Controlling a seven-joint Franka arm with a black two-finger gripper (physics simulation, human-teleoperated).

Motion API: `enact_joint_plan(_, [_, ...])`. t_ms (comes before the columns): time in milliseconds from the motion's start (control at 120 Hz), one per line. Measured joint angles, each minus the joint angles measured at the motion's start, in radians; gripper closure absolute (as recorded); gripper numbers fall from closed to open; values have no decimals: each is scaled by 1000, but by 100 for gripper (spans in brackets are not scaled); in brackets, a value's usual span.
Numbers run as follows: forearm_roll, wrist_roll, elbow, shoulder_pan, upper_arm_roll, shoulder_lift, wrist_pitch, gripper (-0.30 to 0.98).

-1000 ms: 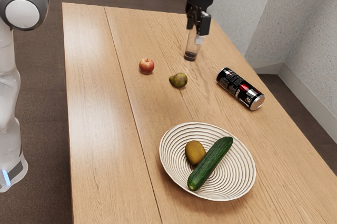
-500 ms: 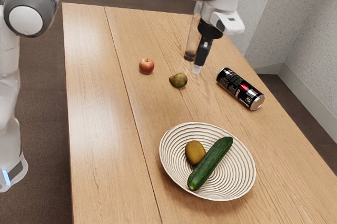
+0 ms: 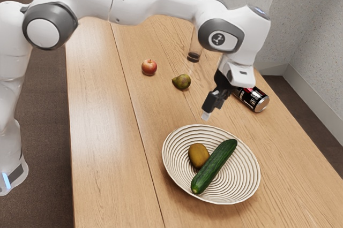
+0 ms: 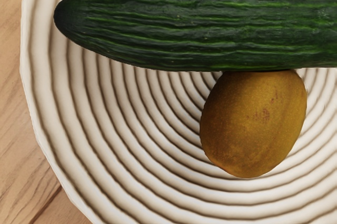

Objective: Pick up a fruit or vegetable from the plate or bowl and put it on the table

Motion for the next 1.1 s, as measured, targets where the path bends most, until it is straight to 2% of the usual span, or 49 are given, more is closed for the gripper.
enact_joint_plan(192, [-34,34,-231,-2,-65,-138,20,0])
enact_joint_plan(325, [-32,44,-307,-16,-79,-176,51,0])
enact_joint_plan(442, [33,42,-318,-14,-76,-176,88,0])
enact_joint_plan(567, [60,39,-319,4,-77,-162,122,0])
enact_joint_plan(800, [6,42,-317,-4,-77,-136,173,0])
enact_joint_plan(1100, [-30,51,-307,10,-66,-75,238,0])
